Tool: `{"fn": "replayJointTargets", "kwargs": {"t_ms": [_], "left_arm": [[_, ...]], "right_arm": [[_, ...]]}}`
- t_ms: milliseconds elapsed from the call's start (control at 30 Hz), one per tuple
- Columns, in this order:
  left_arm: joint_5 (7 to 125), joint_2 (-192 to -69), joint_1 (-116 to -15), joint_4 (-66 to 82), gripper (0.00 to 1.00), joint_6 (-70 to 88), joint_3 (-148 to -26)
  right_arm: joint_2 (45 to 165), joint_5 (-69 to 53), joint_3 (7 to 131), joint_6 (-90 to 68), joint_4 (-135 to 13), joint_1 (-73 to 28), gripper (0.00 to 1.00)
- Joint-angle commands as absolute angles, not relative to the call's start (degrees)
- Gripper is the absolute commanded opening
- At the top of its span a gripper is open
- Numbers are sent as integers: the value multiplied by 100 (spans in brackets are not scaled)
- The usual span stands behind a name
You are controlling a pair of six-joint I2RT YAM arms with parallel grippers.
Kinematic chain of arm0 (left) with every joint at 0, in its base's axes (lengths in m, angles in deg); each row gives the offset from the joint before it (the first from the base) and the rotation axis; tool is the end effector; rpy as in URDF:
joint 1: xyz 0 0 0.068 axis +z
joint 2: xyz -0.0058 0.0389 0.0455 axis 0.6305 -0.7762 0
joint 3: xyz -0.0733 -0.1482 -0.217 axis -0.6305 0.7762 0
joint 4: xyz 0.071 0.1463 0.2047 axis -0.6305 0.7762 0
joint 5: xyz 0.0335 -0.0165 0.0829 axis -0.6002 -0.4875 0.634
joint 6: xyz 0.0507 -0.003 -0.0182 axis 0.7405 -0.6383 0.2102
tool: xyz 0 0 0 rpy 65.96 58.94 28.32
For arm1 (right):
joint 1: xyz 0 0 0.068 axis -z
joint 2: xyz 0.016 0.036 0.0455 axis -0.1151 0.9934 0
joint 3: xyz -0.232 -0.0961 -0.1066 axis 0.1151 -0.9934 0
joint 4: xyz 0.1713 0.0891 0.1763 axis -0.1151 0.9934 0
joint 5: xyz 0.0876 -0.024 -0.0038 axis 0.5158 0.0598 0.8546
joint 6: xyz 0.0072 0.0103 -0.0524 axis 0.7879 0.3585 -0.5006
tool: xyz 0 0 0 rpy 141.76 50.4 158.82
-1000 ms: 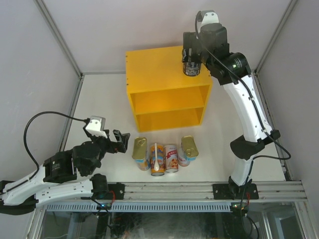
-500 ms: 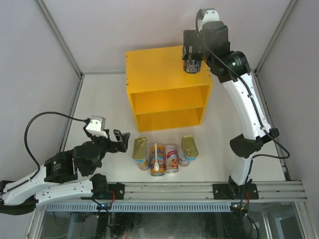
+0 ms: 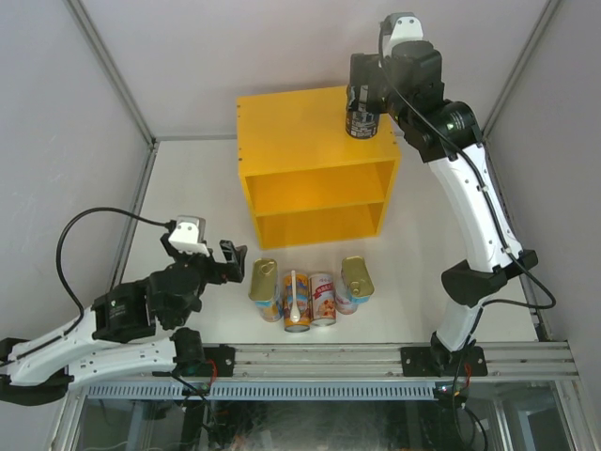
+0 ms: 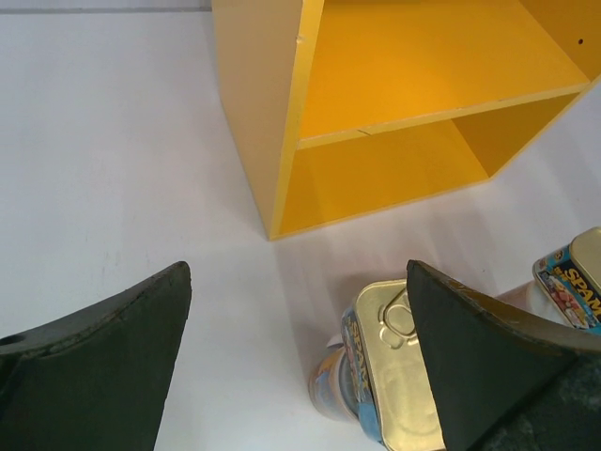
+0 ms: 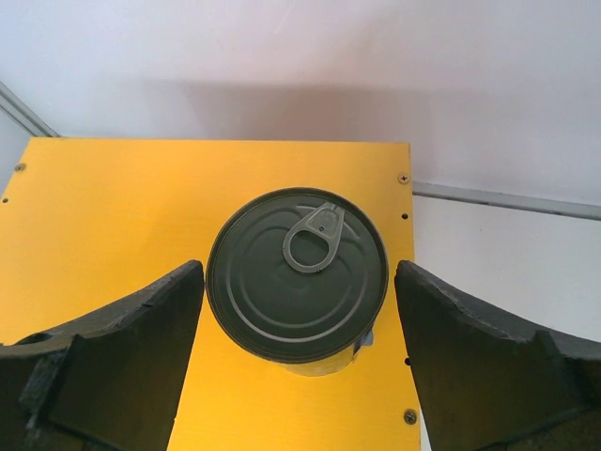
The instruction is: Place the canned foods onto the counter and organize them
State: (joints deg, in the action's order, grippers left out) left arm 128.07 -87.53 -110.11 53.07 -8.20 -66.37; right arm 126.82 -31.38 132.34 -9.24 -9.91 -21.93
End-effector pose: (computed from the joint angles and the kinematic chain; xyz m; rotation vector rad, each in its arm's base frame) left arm 0.0580 -0.0807 0.3540 0.0840 1.8174 -0.3021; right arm 0.3088 0.1567 0.5341 -0.1238 1.8369 0.1982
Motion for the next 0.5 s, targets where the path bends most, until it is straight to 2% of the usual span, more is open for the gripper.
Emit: {"fn": "replayJointTargets", "kwargs": {"t_ms": [0, 233, 467], "left_arm": [[12709, -8926, -10801, 4863, 100, -480, -6931], [11834, -9109, -9958, 4513, 100, -1, -7117], [10446, -9390, -9016, 3868, 100, 512, -7069]], "right_arm": [[12329, -3209, 13158, -978, -1398, -2197, 82], [12063, -3406, 12861, -1091, -1443, -2325, 82], [11322, -3738, 11704, -1150, -2010, -2609, 82]]}}
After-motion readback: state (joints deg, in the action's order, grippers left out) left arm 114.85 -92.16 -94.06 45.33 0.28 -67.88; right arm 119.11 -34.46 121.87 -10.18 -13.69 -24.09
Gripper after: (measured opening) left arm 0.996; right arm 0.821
